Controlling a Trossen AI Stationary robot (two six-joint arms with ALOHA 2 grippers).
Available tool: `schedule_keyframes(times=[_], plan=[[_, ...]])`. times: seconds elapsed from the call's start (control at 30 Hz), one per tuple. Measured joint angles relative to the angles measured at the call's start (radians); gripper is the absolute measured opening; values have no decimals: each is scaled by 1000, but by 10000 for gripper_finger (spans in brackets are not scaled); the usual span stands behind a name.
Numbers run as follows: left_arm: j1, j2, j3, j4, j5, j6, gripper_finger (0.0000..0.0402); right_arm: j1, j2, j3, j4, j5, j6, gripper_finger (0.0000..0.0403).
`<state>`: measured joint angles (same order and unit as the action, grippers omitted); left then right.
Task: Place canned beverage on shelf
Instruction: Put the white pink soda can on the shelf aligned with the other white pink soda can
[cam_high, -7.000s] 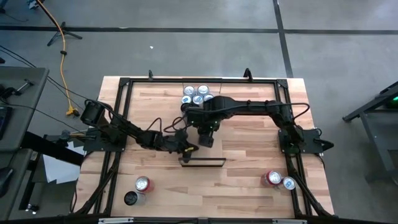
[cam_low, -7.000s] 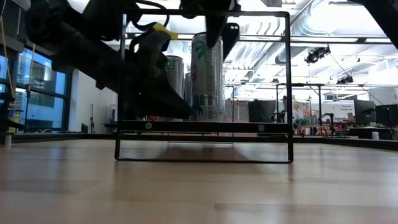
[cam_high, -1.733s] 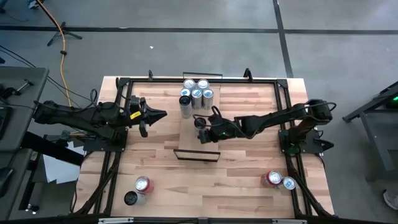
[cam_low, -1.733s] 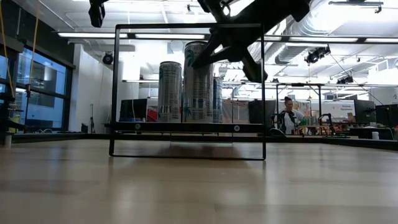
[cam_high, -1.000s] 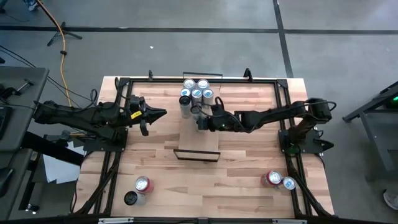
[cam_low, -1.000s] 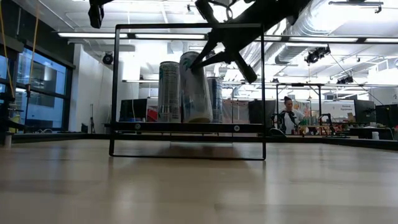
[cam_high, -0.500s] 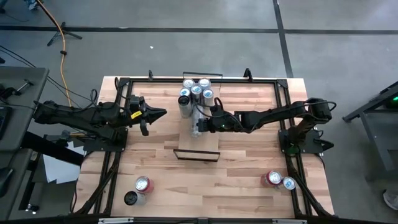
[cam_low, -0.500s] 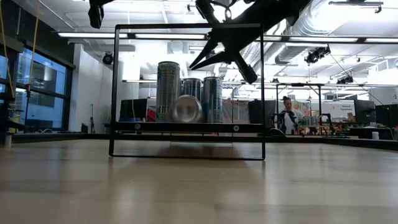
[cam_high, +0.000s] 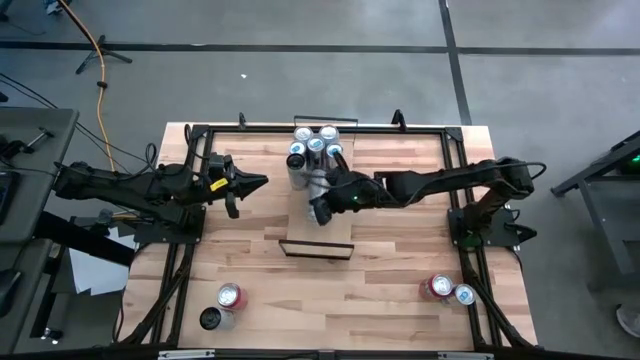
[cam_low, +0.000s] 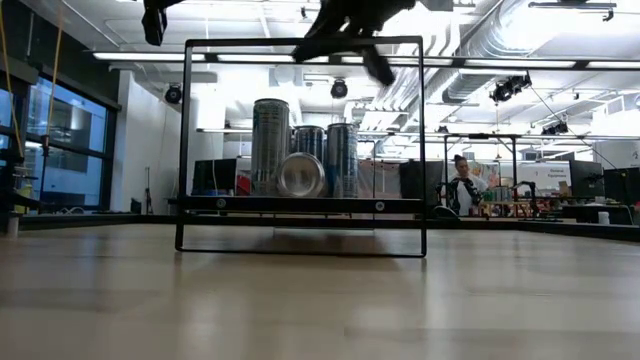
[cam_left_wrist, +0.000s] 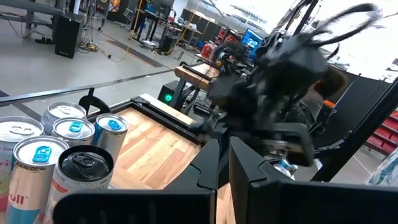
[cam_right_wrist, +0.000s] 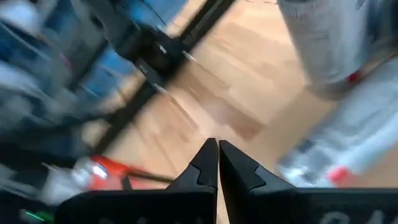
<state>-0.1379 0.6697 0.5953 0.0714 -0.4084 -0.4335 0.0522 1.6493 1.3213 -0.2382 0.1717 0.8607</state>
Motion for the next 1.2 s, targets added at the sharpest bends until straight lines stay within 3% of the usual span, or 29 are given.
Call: schedule_keyframes(times=[0.17,0.4,0.5,0.87,1.0,1.2], plan=[[0,0,0,0,0,15,0,4,0,162,-258,62,-153,0],[0,0,0,0,0,52,0,-25,-1,221,-284,-8,-126,14],[0,0,0,0,0,52,0,-38,-1,221,-316,-2,-118,56],[0,0,0,0,2,52,0,-2,1,295,-253,-53,-245,292],[0,0,0,0,3,52,0,23,1,299,-193,-80,-291,328],[0,0,0,0,8,52,0,37,0,299,-87,-30,-256,336]])
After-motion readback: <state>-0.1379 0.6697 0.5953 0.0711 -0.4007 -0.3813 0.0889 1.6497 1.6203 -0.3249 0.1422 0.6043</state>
